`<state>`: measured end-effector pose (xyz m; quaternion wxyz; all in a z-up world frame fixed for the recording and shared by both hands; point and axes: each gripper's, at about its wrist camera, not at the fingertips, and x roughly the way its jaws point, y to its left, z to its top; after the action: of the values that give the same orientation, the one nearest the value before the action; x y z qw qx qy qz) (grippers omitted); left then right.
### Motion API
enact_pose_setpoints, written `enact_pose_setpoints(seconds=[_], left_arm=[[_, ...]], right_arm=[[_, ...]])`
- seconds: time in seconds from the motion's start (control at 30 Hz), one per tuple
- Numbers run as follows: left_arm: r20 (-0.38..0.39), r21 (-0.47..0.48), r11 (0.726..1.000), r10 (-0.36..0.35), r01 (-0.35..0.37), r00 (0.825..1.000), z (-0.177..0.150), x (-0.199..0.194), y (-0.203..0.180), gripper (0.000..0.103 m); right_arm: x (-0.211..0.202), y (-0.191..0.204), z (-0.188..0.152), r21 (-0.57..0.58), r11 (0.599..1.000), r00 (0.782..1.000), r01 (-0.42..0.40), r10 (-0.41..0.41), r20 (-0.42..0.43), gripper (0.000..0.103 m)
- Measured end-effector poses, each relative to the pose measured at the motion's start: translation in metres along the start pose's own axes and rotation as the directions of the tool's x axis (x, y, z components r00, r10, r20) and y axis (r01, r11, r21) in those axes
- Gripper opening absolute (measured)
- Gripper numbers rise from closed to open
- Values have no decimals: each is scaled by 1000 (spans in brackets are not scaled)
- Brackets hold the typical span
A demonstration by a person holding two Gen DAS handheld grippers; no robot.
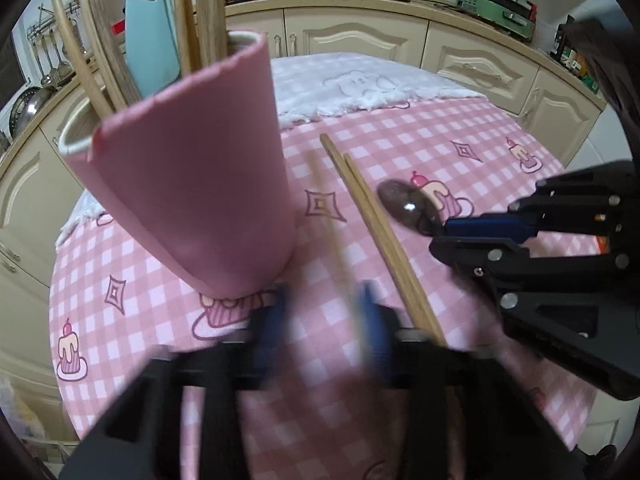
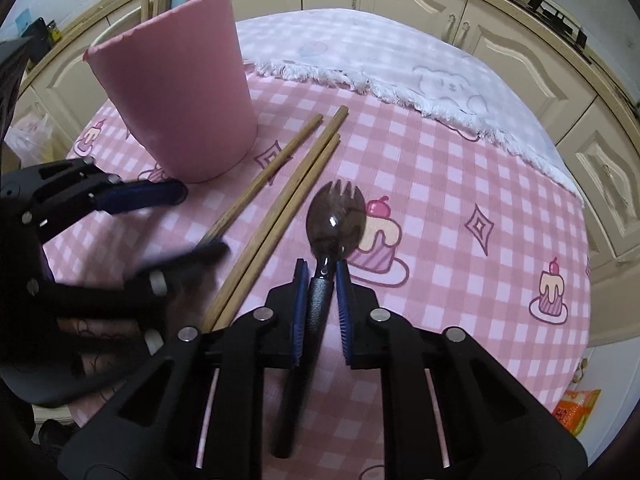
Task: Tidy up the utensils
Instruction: 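Grasp the dark spork with the right gripper while the left gripper grasps a wooden chopstick, then lift the spork and chopstick with both grippers and drop them into the pink cup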
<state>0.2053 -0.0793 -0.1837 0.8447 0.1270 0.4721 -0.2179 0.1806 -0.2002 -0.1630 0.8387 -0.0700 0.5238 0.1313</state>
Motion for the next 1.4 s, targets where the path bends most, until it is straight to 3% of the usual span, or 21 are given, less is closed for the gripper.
enact_pose_setpoints(seconds=[0.27,0.47,0.57,0.67,0.97,1.13,1.23,1.4], left_arm=[[-9,16,1000,-4,4,1000,-4,-2,-8,8],[-12,73,996,47,-46,999,1,2,-17,8],[3,66,997,28,-28,1000,-2,-1,-15,6],[14,26,999,-27,27,1000,-8,-6,-8,6],[106,-1,997,-72,73,992,-30,-34,-8,5],[230,8,995,-97,98,968,-38,-66,-13,5],[325,-1,993,-112,119,939,-39,-88,-12,5],[489,-36,989,-105,141,866,-35,-124,-1,5]], right_arm=[[-8,-12,-13,12,999,999,-41,41,0,12],[-5,-3,-9,-37,999,1000,0,0,-16,13],[-6,-2,-12,-38,999,1000,0,0,-4,12],[-14,-12,-19,12,997,996,-72,71,49,12],[-50,-39,-39,109,980,968,-169,144,204,12],[-69,-48,-43,147,962,930,-229,172,324,12],[-81,-50,-42,156,951,896,-267,186,402,12],[-101,-49,-34,157,937,834,-311,189,519,12]])
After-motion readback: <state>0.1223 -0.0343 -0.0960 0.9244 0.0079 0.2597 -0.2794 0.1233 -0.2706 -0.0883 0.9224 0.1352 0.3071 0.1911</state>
